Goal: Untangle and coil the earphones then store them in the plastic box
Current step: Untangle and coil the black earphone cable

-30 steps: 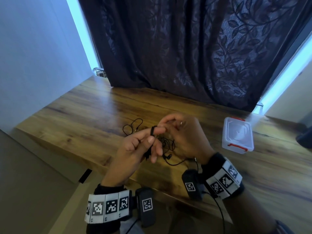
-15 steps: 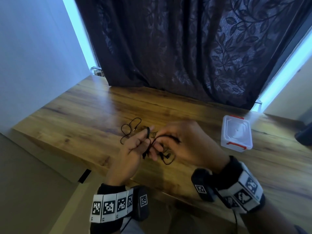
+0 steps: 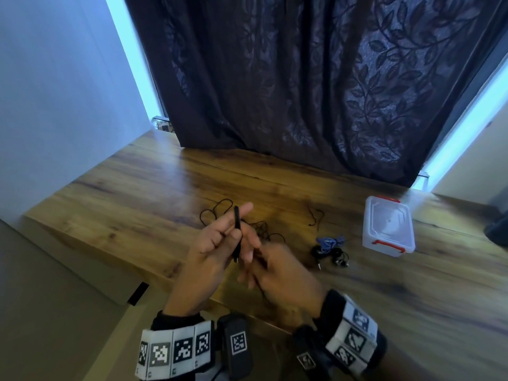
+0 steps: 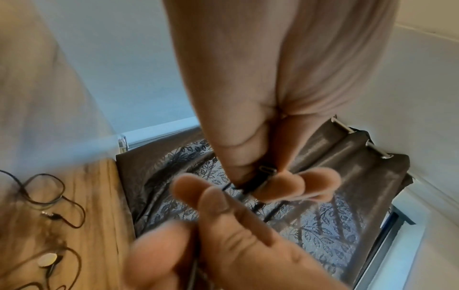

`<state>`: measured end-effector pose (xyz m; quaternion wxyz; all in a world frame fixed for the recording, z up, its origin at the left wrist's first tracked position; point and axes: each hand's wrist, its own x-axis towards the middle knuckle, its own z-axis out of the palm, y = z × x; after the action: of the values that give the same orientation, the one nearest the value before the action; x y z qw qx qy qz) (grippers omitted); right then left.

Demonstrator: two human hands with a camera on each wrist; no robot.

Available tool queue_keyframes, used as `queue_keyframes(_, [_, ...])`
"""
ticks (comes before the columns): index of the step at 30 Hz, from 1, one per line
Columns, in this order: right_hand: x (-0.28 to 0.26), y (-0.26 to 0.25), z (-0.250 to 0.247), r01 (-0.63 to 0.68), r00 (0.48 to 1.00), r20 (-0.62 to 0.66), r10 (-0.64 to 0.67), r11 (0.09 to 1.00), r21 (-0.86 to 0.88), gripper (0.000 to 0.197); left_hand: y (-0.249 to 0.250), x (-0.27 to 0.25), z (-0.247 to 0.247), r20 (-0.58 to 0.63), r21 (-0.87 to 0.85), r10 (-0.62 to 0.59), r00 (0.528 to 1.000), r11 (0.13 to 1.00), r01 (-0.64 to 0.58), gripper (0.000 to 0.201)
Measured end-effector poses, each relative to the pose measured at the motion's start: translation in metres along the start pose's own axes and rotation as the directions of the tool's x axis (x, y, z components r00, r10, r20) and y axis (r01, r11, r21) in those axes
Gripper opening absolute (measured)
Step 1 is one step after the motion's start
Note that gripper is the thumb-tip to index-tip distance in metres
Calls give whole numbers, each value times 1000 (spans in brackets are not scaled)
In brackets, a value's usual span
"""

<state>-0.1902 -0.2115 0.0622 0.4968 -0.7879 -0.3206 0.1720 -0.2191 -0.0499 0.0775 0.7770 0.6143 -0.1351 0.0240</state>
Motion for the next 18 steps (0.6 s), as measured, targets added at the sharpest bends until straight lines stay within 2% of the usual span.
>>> queue_keyframes(2, [-11, 0, 10, -40, 998, 43, 42, 998, -41, 15, -7, 2, -4, -105, 216, 35, 994, 976, -12, 46])
queue_keyframes(4, [-20, -6, 8, -34, 996, 73, 45, 989, -145, 16, -14, 3, -6, -140, 417, 65, 988, 909, 0, 44])
queue_keyframes(6, [-22, -17, -4, 14, 998, 57, -1, 971, -238, 18, -19, 2, -8, -148, 538, 74, 986, 843, 18, 42])
queue_keyframes(7, [-21, -23, -12, 58, 998, 24, -53, 959, -276, 19, -20, 2, -11, -152, 546, 62, 986, 837, 31, 40])
queue_keyframes(9, [-15, -35, -31, 145, 981, -72, -178, 933, -330, 20, -16, 1, -8, -151, 445, 3, 989, 893, 65, 41])
queue_keyframes(11, [-5, -43, -50, 209, 939, -172, -296, 893, -399, 13, -6, -1, 1, -116, 297, -20, 993, 953, 53, 36])
queue_keyframes(13, [8, -48, -62, 223, 896, -265, -357, 876, -428, 11, 1, -2, 8, -87, 197, -25, 996, 979, 42, 36])
queue_keyframes(16, [28, -41, -66, 193, 853, -402, -332, 918, -347, 10, 4, -1, 11, -83, 112, -42, 996, 992, 51, 40])
queue_keyframes(18, [35, -29, -61, 118, 880, -415, -229, 953, -277, 12, 4, -1, 10, -88, 75, -24, 996, 997, 31, 40])
